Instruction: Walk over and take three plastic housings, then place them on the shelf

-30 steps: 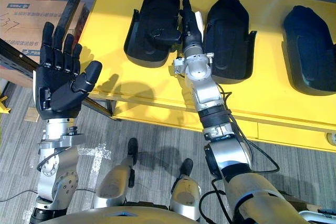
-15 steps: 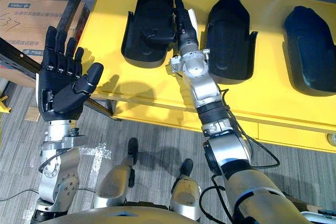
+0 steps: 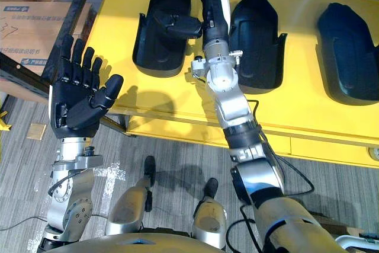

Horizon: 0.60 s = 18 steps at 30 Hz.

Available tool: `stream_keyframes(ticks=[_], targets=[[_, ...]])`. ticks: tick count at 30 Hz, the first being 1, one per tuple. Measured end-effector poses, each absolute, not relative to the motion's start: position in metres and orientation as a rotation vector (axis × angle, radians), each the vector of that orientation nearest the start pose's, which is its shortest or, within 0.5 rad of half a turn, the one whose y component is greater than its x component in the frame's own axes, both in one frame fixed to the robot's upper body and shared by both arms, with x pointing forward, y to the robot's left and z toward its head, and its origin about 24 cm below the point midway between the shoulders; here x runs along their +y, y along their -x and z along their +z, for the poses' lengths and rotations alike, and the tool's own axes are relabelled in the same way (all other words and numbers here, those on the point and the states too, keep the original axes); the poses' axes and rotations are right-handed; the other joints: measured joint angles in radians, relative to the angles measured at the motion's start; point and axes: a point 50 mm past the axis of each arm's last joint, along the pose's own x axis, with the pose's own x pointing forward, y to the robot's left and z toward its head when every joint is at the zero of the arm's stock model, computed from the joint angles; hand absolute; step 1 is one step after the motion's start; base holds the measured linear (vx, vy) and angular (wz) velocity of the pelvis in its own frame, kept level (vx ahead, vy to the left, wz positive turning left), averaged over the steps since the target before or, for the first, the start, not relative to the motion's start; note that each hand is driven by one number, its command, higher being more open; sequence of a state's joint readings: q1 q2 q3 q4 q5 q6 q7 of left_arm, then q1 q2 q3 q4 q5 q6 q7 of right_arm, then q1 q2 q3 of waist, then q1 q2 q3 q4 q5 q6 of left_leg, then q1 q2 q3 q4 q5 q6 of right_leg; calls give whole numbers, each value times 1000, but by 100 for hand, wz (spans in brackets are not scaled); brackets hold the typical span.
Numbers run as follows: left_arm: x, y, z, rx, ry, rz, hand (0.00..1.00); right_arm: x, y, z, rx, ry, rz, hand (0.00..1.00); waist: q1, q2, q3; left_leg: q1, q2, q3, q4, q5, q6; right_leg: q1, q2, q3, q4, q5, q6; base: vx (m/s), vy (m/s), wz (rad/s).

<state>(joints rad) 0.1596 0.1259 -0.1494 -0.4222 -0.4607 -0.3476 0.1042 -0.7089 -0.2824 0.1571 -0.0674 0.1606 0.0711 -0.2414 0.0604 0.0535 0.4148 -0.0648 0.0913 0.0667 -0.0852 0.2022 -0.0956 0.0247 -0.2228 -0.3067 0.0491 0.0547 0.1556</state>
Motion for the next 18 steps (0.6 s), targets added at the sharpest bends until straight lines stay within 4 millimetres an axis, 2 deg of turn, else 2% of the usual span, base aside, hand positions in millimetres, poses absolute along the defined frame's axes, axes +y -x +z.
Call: stream_keyframes(ticks=[2,3,4,6,8,13,16,18], targets=[[155,-205,128,-540,426,-26,100,-116,-311,252,-702,83,98,100,-11,-6,-7,15,2,16,-1,-6,1,6,1,13,-2,0,0,20,-25,-27],[155,-205,128,-538,414,-30,100,-123,-300,247,-719,70,105,100,-23,-17,-33,25,6,32,-3,-13,-1,8,4,30,-6,0,0,9,-27,-30],[155,-205,128,-537,411,-31,100,-126,-298,243,-715,68,102,100,-28,-24,-46,29,7,38,-4,-16,-2,10,6,35,-11,0,1,15,-25,-35],[157,-206,126,-529,391,-39,100,-147,-288,222,-653,42,81,100,-42,-46,-107,47,12,60,-4,-33,-7,20,16,51,-27,1,2,25,-27,-28],[158,-206,124,-522,377,-37,100,-166,-279,207,-612,66,41,100,-45,-54,-131,68,19,79,-4,-44,-12,32,23,69,-36,3,1,28,-38,-28],[167,-204,120,-503,333,5,100,-198,-255,182,-553,30,12,100,-72,-52,-160,92,37,110,-4,-50,-19,44,42,95,-60,12,-2,-9,-44,-22],[171,-201,116,-487,325,35,100,-197,-245,171,-532,26,78,100,-88,-52,-188,95,51,127,-4,-51,-21,47,56,107,-86,27,-8,-9,-49,-20],[172,-202,116,-483,329,61,100,-189,-242,169,-546,27,144,100,-90,-52,-198,95,58,136,-4,-52,-23,44,64,115,-95,33,-10,-14,-49,-15]])
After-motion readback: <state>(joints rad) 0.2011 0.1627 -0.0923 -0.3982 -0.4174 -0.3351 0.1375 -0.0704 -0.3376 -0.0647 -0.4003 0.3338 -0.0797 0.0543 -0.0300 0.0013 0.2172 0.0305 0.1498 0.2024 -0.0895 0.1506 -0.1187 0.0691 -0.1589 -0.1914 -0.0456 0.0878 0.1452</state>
